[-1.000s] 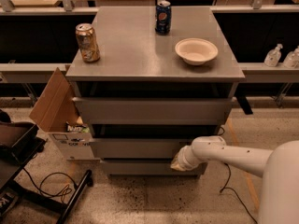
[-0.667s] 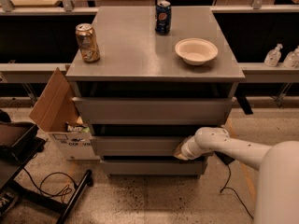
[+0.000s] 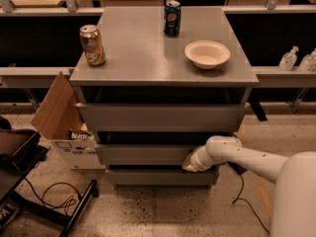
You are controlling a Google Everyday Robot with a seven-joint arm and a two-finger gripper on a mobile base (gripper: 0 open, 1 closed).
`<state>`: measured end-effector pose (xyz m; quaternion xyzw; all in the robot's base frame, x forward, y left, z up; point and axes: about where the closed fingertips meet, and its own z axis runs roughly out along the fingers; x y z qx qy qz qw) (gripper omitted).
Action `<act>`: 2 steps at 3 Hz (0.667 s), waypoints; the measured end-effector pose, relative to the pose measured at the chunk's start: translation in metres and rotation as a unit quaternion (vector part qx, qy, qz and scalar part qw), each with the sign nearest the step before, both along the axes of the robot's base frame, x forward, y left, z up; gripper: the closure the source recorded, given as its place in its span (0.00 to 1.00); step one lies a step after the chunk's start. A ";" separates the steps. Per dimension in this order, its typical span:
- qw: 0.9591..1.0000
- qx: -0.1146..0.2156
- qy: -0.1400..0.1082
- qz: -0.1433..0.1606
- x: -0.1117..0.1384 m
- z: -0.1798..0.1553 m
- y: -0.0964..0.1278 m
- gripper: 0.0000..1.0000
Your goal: Close middle drawer
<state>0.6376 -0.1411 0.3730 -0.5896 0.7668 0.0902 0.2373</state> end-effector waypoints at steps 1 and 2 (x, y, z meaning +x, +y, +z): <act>1.000 0.000 0.011 0.019 -0.036 0.018 -0.006 1.00; 0.999 -0.037 0.016 0.023 -0.091 0.052 -0.041 1.00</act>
Offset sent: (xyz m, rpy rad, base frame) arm -0.1781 -0.0955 0.1359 -0.2260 0.0249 0.0744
